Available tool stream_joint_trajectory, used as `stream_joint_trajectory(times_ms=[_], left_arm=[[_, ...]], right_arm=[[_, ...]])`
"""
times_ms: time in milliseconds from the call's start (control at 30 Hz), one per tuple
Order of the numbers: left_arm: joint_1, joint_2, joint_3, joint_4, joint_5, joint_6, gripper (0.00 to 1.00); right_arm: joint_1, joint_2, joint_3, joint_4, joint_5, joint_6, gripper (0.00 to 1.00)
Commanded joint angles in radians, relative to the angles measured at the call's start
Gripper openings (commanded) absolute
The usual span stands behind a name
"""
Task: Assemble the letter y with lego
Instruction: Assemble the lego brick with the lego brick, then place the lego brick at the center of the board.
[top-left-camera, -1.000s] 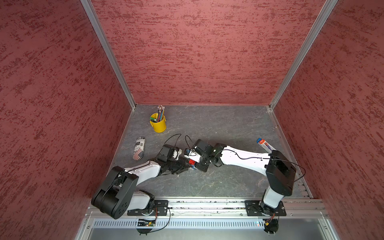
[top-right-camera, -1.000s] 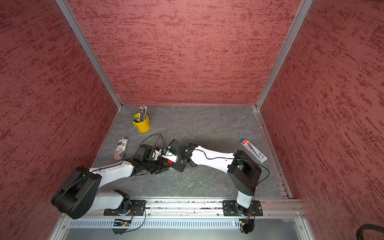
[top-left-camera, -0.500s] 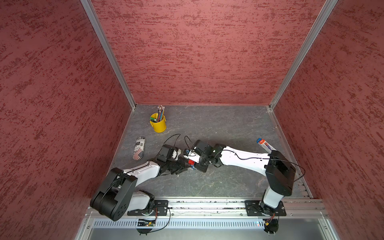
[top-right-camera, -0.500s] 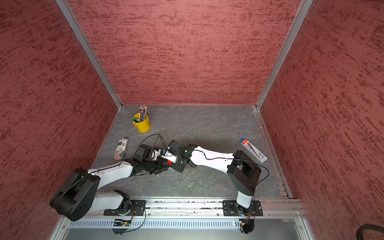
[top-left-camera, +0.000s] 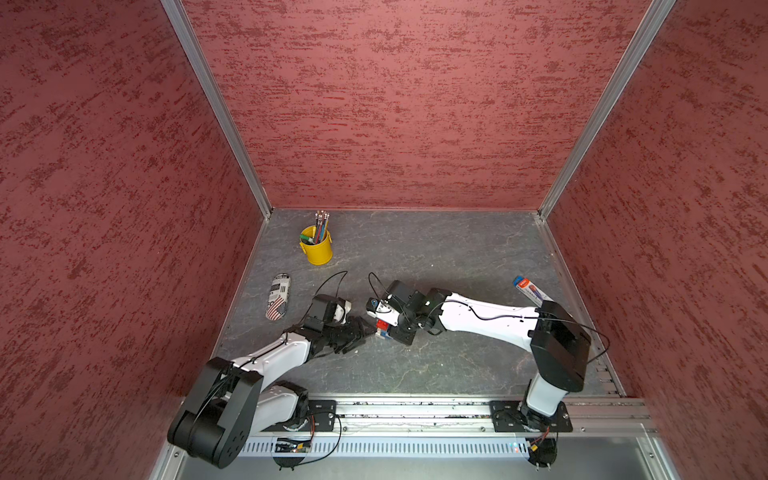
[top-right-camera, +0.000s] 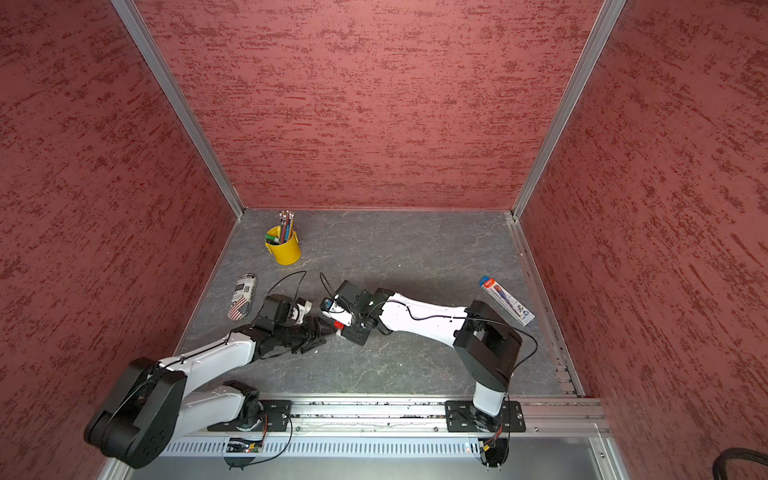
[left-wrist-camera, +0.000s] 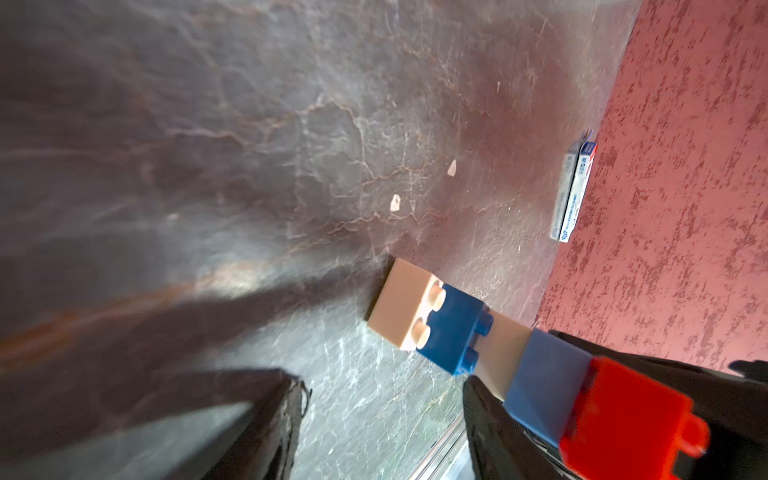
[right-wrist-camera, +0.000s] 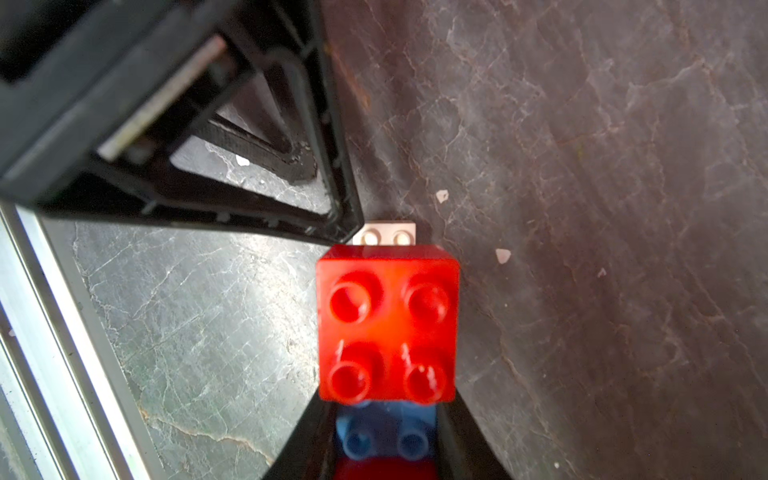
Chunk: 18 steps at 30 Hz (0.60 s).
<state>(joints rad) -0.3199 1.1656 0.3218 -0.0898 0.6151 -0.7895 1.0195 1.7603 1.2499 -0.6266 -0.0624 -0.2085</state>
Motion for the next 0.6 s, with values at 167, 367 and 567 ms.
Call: stream_joint_trajectory(times_ms=[167,367,567], left_arm=[[0.058,-0.102,-0.029,-0.064,-0.014,-0.007,0.65],[0.068,-0.114,-0.03,-0.076,-0.008,-0.008,0.65],[0.076,-0.116,-0.024,-0.082,-0.008,-0.008,0.65]], right_arm=[[-0.004,-0.047,-0.013,0.028,-0.028,0.042,0.25],[-0.052,-0.105,-0.061,0.12,-0.139,0.089,0.26],[-0.122,-0.153,-0.133,0.221,-0.262,0.142,0.26]])
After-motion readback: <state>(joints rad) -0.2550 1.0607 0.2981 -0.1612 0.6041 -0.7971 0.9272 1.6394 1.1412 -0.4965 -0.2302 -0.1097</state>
